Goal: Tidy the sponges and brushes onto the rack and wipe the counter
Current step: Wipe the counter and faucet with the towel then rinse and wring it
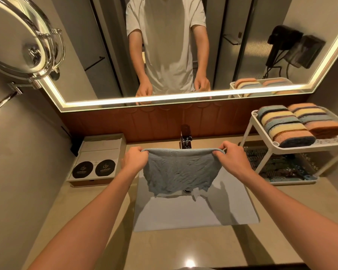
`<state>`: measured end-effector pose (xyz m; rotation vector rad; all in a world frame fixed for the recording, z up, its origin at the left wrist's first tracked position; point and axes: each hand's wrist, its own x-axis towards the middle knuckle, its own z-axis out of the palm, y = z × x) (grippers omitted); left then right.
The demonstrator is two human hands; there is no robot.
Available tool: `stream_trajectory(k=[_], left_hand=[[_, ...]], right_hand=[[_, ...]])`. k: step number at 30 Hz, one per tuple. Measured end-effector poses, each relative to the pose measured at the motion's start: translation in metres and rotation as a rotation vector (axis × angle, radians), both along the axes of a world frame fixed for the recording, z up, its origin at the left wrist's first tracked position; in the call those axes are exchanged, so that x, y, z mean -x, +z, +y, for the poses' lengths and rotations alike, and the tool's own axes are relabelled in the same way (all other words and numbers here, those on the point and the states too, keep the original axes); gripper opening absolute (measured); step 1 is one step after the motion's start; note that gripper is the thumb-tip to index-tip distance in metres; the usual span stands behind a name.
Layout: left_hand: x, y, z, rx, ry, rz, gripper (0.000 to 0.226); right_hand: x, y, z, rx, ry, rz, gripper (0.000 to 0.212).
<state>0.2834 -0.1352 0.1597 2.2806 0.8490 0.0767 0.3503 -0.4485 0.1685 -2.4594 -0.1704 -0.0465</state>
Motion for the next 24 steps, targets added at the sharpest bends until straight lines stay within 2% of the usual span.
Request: stream_trajectory(k=[4,7,14,21,24], left_hand=[[-0.001,-0.003,-0.016,0.287,0.151,-0.013,0.017],[0.000,-0.003,-0.038,0.537,0.206,-0.017,0.012],[0.001,-0.008,-0.078,0.632,0.183,-0.036,0.015],[0.004,-0.010,-0.109,0.798,0.133,-0.009,0.015],[0.005,-0.012,-0.110,0.845,0.125,-0.018,0.014]], right_hand=[[0.003,-0.005,0.013,-0.006,-0.070,0.102,0.020],[0.003,-0.013,0.027,-0.226,-0.108,0.269,0.023],[0.014,-0.012,0.056,-0.654,-0.055,0.605,0.016],[0.027,-0.021,0.069,-0.550,0.096,0.484,0.017],[0.029,-0.023,0.065,-0.499,0.149,0.423,0.010]])
